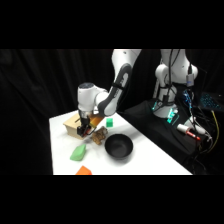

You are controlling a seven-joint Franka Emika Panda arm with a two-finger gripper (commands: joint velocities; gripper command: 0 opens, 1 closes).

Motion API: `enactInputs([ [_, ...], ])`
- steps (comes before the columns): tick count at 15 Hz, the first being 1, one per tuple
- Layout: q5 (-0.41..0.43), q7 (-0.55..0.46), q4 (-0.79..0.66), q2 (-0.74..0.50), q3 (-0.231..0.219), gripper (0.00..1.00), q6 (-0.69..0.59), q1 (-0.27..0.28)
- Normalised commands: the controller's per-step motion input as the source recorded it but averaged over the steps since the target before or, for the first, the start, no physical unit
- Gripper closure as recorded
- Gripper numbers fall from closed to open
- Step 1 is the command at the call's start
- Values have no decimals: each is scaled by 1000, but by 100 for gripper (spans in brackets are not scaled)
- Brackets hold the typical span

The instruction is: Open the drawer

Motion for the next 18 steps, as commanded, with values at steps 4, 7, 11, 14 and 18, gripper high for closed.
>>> enactInputs([
  [4, 64, -63, 107, 108, -67, 0, 116, 69],
  [7, 91, -67, 110, 107, -54, 0, 126, 55],
  [11, 111, -64, 82, 91, -40, 0, 132, 60],
  [14, 150, -50, 8, 22, -9, 0, 109, 61],
  [18, 175, -58, -104, -73, 33, 0, 78, 39],
])
